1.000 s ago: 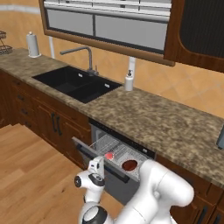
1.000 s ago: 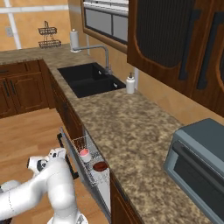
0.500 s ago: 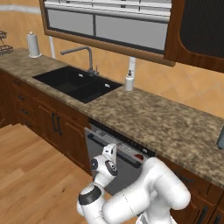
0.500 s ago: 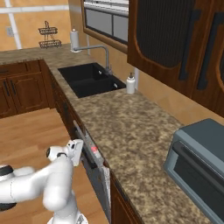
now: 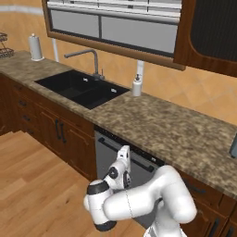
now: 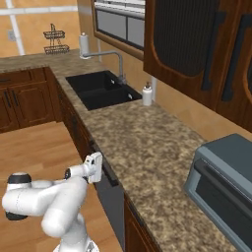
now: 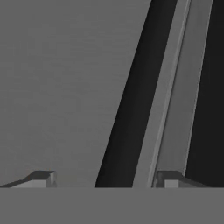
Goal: Pick up the cup and bowl from the counter, place them in the dishwasher, and close the dishwasher door.
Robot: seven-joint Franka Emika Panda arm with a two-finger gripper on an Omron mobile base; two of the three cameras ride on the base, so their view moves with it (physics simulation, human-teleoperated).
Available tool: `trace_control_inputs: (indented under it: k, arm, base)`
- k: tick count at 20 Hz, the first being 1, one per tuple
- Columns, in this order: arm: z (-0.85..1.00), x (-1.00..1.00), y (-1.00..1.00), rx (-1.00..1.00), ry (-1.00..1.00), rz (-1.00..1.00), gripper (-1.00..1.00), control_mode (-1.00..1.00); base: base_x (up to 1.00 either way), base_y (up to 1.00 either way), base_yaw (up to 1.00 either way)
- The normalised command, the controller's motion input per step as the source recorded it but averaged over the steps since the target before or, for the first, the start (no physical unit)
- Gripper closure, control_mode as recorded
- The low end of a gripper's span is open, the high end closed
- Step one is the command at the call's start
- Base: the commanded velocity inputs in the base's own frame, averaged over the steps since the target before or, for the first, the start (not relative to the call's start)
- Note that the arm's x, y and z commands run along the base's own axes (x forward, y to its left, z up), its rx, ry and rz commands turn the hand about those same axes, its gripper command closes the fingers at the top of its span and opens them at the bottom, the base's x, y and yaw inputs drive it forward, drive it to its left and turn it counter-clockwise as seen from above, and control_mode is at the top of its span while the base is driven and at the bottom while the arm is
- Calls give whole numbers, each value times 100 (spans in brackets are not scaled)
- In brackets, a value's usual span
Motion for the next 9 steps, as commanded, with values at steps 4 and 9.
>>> trace_control_inputs:
  k: [4, 9]
  arm:
    - [-85, 54, -40, -21, -32, 0, -100, -100]
    - [-69, 60, -39, -22, -48, 0, -100, -100]
  base:
    - [0, 0, 0]
    - [0, 0, 0]
